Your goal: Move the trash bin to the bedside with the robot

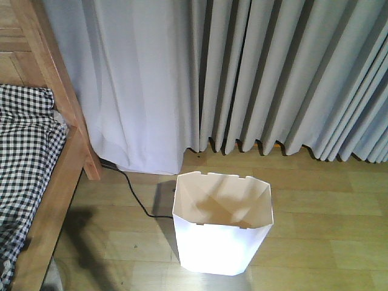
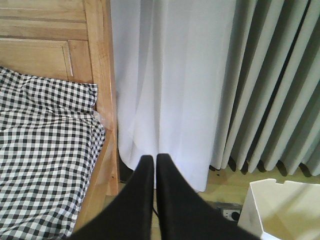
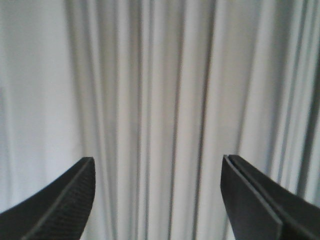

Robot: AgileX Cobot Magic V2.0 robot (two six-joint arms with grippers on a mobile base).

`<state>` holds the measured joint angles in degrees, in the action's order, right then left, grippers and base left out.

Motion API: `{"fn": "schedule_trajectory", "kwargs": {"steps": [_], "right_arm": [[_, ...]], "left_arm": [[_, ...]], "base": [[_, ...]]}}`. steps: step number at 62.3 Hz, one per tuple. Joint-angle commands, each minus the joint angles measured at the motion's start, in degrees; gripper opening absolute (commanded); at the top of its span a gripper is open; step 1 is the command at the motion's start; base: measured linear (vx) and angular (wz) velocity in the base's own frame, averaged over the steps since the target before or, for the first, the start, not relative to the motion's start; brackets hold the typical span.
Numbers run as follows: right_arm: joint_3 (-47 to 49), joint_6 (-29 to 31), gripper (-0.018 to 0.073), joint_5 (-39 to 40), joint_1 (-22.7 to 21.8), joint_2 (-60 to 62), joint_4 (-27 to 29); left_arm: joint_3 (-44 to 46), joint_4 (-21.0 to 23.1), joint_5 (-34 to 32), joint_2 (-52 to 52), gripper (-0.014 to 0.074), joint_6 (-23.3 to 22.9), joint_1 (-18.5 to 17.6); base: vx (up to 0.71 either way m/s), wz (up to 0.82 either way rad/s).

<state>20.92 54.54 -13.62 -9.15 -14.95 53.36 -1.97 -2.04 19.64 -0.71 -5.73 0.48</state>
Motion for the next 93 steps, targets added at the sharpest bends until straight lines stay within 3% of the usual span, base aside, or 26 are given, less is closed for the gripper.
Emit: {"fn": "schedule_trajectory", "kwargs": {"steps": [1, 16, 27, 36, 46, 53, 63, 93], "right_arm": [[-2.23, 0.66, 0.0521, -0.84, 0.05, 4.17, 0.31], [-10.56, 0.59, 0.0521, -4.06, 0.05, 8.55, 0.8], [-11.57, 0.59, 0.0517, 0.06, 0.05, 8.55, 0.91], [-11.57, 0.59, 0.0475, 0.04, 0.05, 8.55, 0.9], [-11.57, 0.59, 0.042, -0.97, 0.05, 8.55, 4.99], [-11.57, 0.65, 0.0311, -1.15, 0.05, 8.55, 4.89], [-11.57, 0.59, -0.0018, -1.34, 0.05, 8.55, 5.02], [-11.57, 0.51, -0.0009, -1.14, 0.05, 8.55, 5.2]], "left_arm": [[-0.19, 0.13, -4.02, 0.32, -0.0006, -0.25, -0.09], [-0.19, 0.13, -4.02, 0.32, -0.0006, -0.25, -0.09], [-0.19, 0.13, -4.02, 0.32, -0.0006, -0.25, -0.09], [-0.19, 0.13, -4.02, 0.32, -0.0006, -0.25, -0.09], [-0.19, 0.13, -4.02, 0.32, -0.0006, -0.25, -0.09], [-0.19, 0.13, -4.02, 0.32, -0.0006, -0.25, -0.09], [-0.19, 0.13, -4.02, 0.32, -0.0006, -0.25, -0.09], [-0.19, 0.13, -4.02, 0.32, -0.0006, -0.25, -0.09]], "base": [[0.0, 0.0], [0.0, 0.0], [0.0, 0.0], [0.0, 0.0], [0.0, 0.0], [0.0, 0.0], [0.0, 0.0], [0.0, 0.0]]}}
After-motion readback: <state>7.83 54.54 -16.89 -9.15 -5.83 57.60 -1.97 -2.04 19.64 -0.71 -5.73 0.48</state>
